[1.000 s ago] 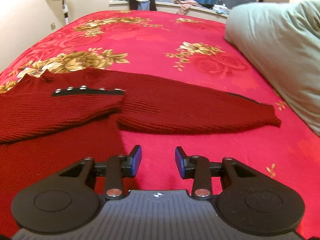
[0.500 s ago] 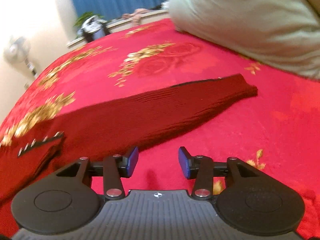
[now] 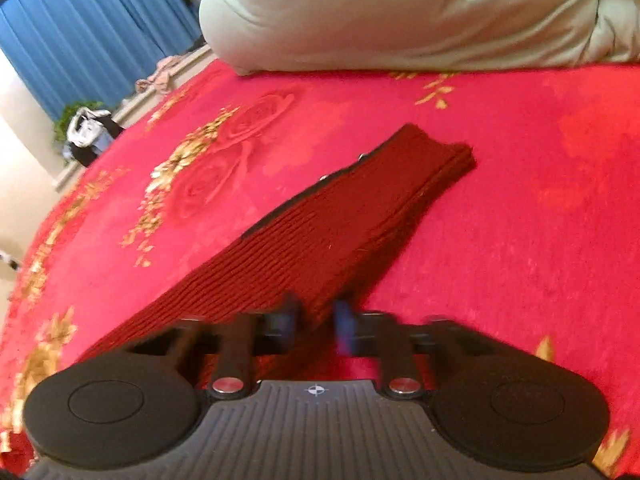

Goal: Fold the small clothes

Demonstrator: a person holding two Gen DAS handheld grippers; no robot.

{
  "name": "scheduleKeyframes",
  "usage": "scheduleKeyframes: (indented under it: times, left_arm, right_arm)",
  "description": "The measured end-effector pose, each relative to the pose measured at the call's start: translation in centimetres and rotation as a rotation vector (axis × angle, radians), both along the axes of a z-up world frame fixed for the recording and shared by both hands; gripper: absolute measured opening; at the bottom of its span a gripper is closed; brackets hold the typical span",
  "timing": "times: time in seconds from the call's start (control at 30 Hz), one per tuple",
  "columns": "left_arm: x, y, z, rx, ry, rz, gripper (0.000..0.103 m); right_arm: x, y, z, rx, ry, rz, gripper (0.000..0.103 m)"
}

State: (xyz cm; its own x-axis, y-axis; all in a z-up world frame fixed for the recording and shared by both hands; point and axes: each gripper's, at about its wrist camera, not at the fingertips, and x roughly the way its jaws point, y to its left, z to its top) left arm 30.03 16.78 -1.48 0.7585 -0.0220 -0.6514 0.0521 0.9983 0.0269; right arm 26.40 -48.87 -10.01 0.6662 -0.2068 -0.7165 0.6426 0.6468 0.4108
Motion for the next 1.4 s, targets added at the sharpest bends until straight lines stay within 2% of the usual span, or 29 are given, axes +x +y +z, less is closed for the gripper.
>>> scheduleKeyframes:
  times: [0.07,0.13,0.2,0.27,0.37,0.4,0.43,0.47,0.5,0.57,0.63,0.7,0.8,0.9,1.0,1.07,1.13,1.27,1.33,1.4]
  left_arm:
    - [0.1,0.4,0.1,-0.002,0.005,0.018,0.085]
    - [0.2,0.9,0.3,-0.002,0.005,0.034,0.085]
    - [0.1,1.5,0.4,-0.002,0.004,0.051,0.085]
    - [0.1,2.2,0.5,-0.02,0.007,0.071,0.085]
    - [0.2,3.7,0.8,-0.096,0.023,0.102,0.084]
    - [0.2,4.2,0.9,-0.131,0.031,0.113,0.083]
    - [0.2,4.8,0.9,-0.168,0.038,0.122,0.077]
    - [0.2,5.2,1.0,-0.199,0.044,0.128,0.065]
    - [0.2,5.6,0.9,-0.231,0.051,0.132,0.059]
    - [0.3,6.2,0.8,-0.277,0.067,0.133,0.039]
    - [0.5,6.6,0.4,-0.323,0.095,0.127,0.03]
    - [0.5,6.9,-0.1,-0.375,0.124,0.124,0.03]
    - [0.8,7.0,-1.0,-0.475,0.174,0.091,0.03]
    - [1.5,6.7,-2.3,-0.572,0.227,0.078,0.03]
    - [2.6,6.2,-4.2,-0.702,0.291,0.062,0.03]
    - [3.6,5.7,-5.6,-0.763,0.329,0.056,0.035]
    - [4.6,5.5,-7.1,-0.793,0.358,0.104,0.043]
    - [5.7,5.8,-9.1,-0.889,0.338,0.205,0.043]
    - [6.2,5.7,-9.2,-0.895,0.31,0.213,0.043]
    - [6.6,5.2,-9.3,-0.864,0.29,0.211,0.038]
  right_arm:
    - [0.7,0.5,1.1,-0.04,-0.003,-0.01,0.012]
    - [1.9,2.7,3.6,-0.172,-0.001,-0.006,0.012]
    - [3.2,6.6,6.8,-0.345,-0.017,0.049,0.011]
    - [3.8,11.7,10.3,-0.461,-0.1,0.15,0.011]
    - [2.9,21.3,15.0,-0.547,-0.306,0.395,0.011]
    - [2.2,24.7,16.0,-0.554,-0.375,0.496,0.012]
    - [1.3,27.8,16.6,-0.549,-0.436,0.587,0.012]
    - [0.5,30.4,16.8,-0.53,-0.475,0.66,0.013]
    - [-0.2,33.0,16.6,-0.483,-0.494,0.748,0.019]
    - [-1.0,37.1,15.2,-0.365,-0.469,0.933,0.026]
    - [-2.0,39.9,12.5,-0.292,-0.392,1.079,0.029]
    - [-3.2,41.0,10.0,-0.284,-0.292,1.148,0.032]
    - [-4.9,38.9,7.5,-0.224,-0.202,1.127,0.035]
    - [-6.4,34.3,5.8,-0.152,-0.146,1.013,0.039]
    - [-7.4,30.5,4.9,-0.136,-0.106,0.906,0.039]
    - [-8.3,29.0,4.2,-0.152,-0.062,0.854,0.039]
    - [-9.5,29.0,3.0,-0.175,-0.053,0.847,0.037]
    - [-10.5,30.2,3.0,-0.259,-0.06,0.867,0.037]
    - [-10.7,30.7,3.0,-0.269,-0.058,0.858,0.037]
    - [-11.0,30.7,2.9,-0.266,-0.059,0.851,0.037]
